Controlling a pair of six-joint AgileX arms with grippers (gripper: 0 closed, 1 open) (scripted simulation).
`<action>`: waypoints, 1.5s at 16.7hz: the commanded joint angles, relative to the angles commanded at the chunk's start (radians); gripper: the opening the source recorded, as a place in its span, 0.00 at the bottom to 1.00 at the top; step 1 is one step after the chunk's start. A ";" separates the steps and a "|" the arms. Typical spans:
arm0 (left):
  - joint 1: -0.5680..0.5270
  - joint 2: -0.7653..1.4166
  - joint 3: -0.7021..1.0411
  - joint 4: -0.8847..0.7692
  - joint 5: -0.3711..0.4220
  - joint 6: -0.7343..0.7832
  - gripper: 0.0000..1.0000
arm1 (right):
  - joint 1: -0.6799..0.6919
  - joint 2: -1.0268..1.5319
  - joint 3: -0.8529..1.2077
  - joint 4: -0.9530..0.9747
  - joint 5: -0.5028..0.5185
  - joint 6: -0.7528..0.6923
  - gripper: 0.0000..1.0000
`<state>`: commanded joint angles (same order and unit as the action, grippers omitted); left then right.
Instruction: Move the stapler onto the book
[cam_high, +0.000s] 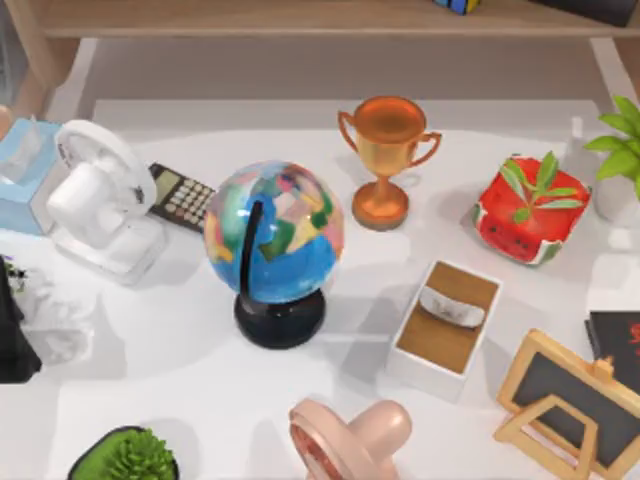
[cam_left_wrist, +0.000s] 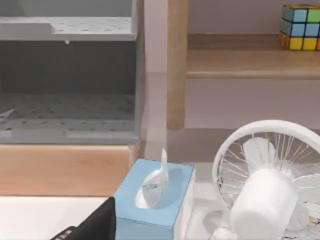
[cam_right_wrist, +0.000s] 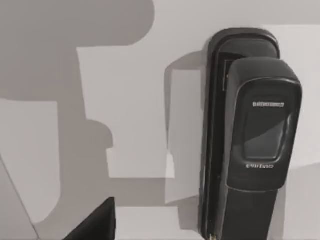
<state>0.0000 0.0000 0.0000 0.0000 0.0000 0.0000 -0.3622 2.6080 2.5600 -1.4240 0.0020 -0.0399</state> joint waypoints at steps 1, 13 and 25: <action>0.000 0.000 0.000 0.000 0.000 0.000 1.00 | -0.001 -0.006 -0.012 0.007 0.000 -0.001 1.00; 0.000 0.000 0.000 0.000 0.000 0.000 1.00 | -0.005 -0.016 -0.182 0.165 0.001 -0.003 1.00; 0.000 0.000 0.000 0.000 0.000 0.000 1.00 | 0.002 0.004 -0.186 0.191 0.000 0.002 0.62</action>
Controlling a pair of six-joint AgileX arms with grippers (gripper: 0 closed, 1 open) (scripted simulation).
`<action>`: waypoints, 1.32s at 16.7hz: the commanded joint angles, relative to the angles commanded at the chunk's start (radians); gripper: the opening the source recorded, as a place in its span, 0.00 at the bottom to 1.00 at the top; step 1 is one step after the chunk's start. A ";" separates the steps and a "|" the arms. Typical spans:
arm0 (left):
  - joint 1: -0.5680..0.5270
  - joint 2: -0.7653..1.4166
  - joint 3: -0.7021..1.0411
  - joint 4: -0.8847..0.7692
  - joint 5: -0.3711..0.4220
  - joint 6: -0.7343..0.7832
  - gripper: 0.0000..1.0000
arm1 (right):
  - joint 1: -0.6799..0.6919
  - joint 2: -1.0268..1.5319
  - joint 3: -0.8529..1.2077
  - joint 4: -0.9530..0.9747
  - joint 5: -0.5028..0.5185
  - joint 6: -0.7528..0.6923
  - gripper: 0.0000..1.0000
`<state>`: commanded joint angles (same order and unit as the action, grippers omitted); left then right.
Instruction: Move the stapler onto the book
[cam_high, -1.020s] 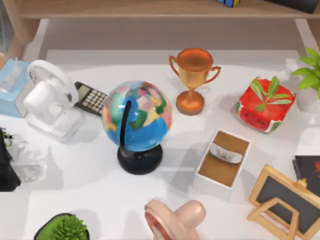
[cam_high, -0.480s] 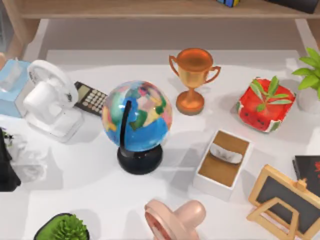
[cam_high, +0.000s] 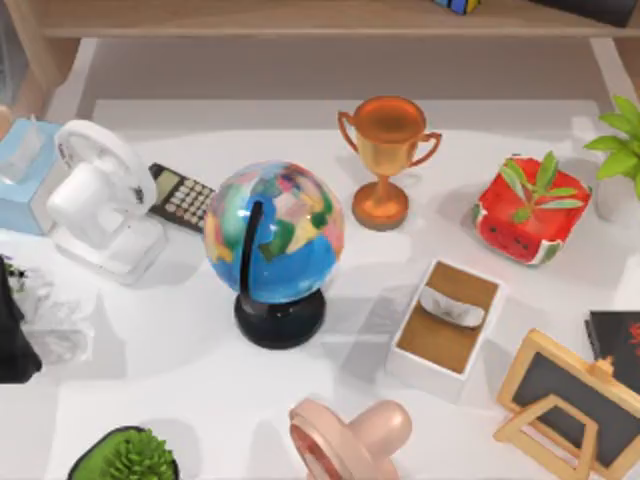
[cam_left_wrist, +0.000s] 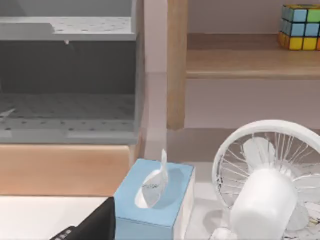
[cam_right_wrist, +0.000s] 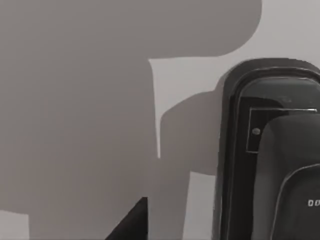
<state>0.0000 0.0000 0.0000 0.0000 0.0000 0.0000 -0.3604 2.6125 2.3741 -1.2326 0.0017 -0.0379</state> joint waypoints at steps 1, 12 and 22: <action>0.000 0.000 0.000 0.000 0.000 0.000 1.00 | 0.000 0.000 0.000 0.000 0.000 0.000 0.55; 0.000 0.000 0.000 0.000 0.000 0.000 1.00 | 0.000 0.000 0.000 0.000 0.000 0.000 0.00; 0.000 0.000 0.000 0.000 0.000 0.000 1.00 | -0.014 -0.061 -0.031 -0.002 -0.004 -0.009 0.00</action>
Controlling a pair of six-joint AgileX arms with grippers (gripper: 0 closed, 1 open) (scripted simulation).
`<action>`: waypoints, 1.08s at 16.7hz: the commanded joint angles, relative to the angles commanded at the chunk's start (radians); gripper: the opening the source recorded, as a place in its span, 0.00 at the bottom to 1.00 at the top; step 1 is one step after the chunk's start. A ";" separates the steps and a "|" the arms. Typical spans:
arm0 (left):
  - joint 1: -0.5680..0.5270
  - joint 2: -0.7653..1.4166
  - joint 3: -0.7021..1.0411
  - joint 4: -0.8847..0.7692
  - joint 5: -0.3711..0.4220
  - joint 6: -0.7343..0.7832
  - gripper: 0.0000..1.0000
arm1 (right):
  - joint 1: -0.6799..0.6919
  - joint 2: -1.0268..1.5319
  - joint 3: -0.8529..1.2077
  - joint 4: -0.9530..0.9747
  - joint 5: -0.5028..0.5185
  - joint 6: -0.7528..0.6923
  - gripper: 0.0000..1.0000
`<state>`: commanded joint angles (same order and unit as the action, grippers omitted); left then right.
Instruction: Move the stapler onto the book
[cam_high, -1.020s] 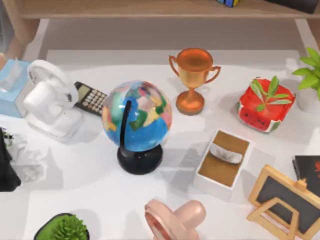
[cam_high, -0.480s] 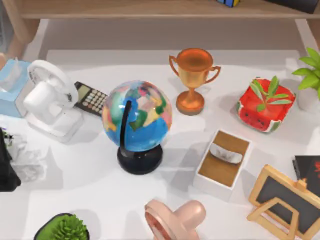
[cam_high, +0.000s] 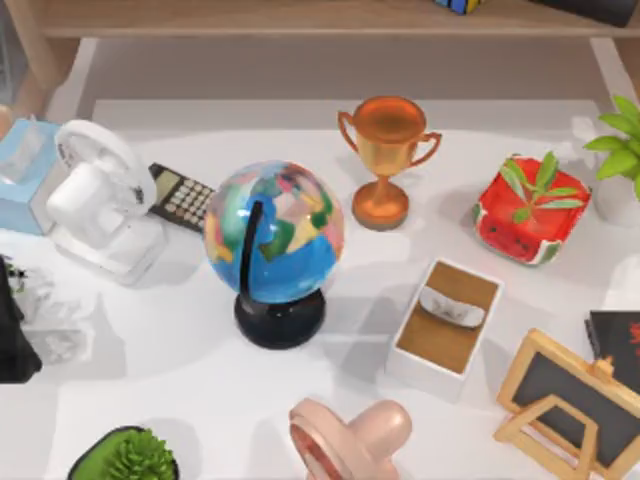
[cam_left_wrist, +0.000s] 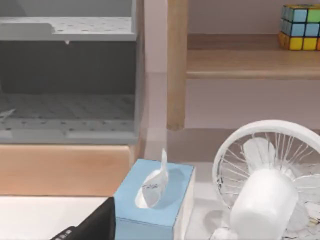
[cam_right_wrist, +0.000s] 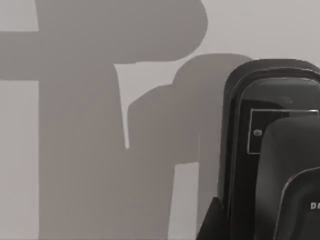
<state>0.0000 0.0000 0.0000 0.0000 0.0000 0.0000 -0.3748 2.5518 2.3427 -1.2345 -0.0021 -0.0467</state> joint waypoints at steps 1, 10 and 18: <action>0.000 0.000 0.000 0.000 0.000 0.000 1.00 | -0.003 -0.026 -0.024 0.005 -0.003 -0.004 0.00; 0.000 0.000 0.000 0.000 0.000 0.000 1.00 | 0.067 -0.434 -0.317 0.140 -0.034 -0.032 0.00; 0.000 0.000 0.000 0.000 0.000 0.000 1.00 | 0.217 -0.806 -0.736 0.198 -0.022 -0.024 0.00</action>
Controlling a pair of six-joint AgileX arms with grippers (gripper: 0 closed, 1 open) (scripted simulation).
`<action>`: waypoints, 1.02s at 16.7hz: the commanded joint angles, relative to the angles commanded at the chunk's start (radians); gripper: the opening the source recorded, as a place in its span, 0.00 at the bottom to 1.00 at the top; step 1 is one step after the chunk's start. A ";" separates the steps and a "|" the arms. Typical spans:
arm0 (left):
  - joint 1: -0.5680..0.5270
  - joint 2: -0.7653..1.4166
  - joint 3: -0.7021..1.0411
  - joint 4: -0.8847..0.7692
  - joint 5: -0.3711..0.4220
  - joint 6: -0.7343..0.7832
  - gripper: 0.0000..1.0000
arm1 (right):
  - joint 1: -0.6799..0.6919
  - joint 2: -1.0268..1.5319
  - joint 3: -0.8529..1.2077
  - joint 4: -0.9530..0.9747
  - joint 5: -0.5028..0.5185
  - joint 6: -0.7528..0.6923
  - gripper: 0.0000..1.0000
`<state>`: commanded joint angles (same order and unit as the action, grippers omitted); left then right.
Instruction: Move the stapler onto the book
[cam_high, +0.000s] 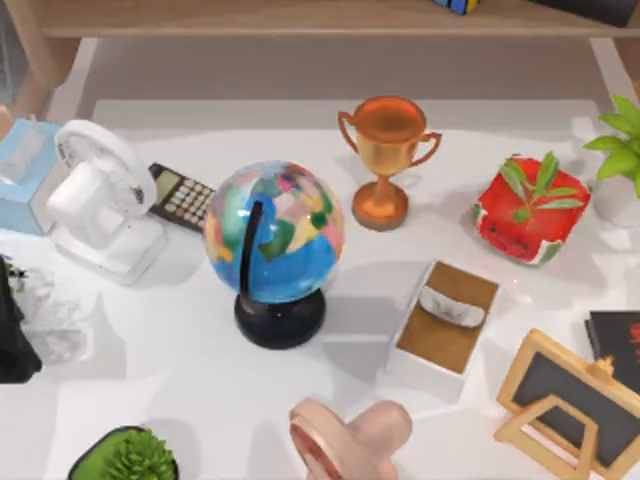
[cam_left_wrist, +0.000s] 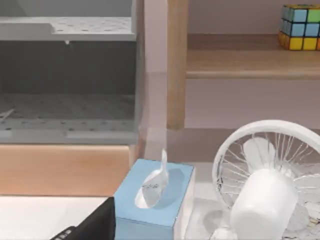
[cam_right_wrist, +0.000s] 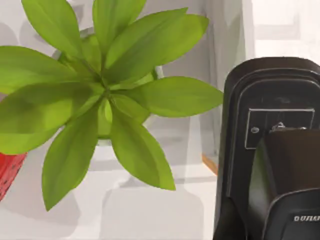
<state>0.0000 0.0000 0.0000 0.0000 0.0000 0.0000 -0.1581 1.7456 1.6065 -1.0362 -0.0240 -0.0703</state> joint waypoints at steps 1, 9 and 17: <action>0.000 0.000 0.000 0.000 0.000 0.000 1.00 | 0.015 -0.035 -0.059 0.006 0.003 0.002 0.00; 0.000 0.000 0.000 0.000 0.000 0.000 1.00 | 0.086 -0.220 -0.504 0.079 0.018 0.015 0.00; 0.000 0.000 0.000 0.000 0.000 0.000 1.00 | 0.096 -0.262 -0.677 0.120 0.018 0.009 0.00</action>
<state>0.0000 0.0000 0.0000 0.0000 0.0000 0.0000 -0.0623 1.4840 0.9296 -0.9158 -0.0060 -0.0613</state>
